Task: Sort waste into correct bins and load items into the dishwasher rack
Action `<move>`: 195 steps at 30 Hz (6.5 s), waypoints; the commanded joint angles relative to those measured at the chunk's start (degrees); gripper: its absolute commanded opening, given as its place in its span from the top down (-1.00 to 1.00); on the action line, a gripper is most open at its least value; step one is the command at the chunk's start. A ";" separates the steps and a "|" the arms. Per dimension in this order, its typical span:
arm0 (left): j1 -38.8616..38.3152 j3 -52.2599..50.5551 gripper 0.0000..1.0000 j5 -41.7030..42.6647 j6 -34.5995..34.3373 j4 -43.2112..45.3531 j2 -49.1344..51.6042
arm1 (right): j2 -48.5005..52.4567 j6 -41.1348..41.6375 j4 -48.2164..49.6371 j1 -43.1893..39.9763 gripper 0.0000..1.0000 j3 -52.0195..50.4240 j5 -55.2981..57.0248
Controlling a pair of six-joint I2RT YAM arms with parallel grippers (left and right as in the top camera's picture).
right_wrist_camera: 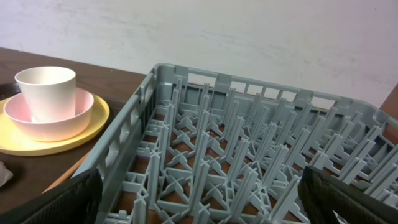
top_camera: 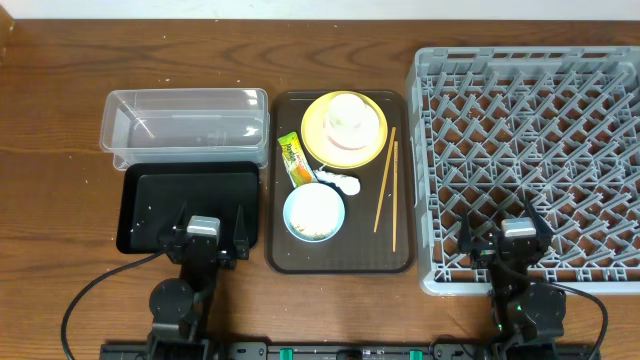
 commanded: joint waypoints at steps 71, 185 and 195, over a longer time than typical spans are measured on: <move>-0.24 74.93 -0.91 14.53 -14.10 -61.90 51.54 | -0.37 -0.24 -0.22 -0.04 -0.98 -0.07 -0.20; -36.24 61.77 0.41 1.31 -32.94 -33.42 98.66 | -0.37 -0.24 -0.22 -0.04 -0.98 -0.07 -0.20; -36.24 61.72 0.42 -1.25 -32.96 -33.22 98.66 | -0.37 -0.24 -0.22 -0.04 -0.98 -0.07 -0.20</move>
